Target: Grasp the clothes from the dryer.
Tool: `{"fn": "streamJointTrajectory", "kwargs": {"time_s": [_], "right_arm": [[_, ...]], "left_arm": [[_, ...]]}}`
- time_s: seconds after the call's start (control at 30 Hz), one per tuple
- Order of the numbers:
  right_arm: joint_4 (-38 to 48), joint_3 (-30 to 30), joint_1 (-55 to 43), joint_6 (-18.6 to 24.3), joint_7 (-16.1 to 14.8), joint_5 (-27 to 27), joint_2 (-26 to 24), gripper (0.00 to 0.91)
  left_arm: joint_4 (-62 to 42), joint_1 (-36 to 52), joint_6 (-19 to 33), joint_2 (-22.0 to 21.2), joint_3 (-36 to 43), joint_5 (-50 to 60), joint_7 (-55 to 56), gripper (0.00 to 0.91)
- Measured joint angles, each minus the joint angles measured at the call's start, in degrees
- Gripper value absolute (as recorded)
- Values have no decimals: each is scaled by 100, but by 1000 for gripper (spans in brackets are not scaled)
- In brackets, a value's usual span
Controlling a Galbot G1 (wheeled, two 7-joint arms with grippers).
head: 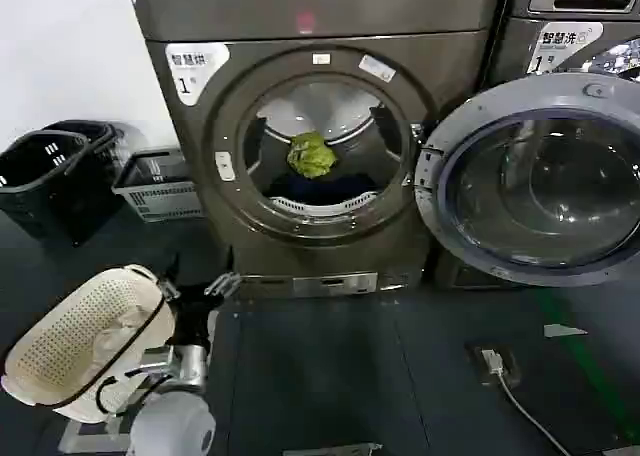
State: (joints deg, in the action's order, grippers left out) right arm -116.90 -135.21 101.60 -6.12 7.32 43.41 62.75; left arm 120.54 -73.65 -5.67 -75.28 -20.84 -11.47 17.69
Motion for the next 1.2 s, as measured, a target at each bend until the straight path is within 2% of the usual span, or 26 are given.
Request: {"fn": "streamJointTrajectory", "kwargs": {"time_s": [0.4, 1.2], "right_arm": [[4, 51, -13, 235, -183, 51, 14, 907], [-48, 1, 12, 270, -309, 159, 9, 907]], "left_arm": [[47, 10, -8, -65, -43, -1, -7, 907], [115, -23, -31, -176, -25, 58, -48, 907]]}}
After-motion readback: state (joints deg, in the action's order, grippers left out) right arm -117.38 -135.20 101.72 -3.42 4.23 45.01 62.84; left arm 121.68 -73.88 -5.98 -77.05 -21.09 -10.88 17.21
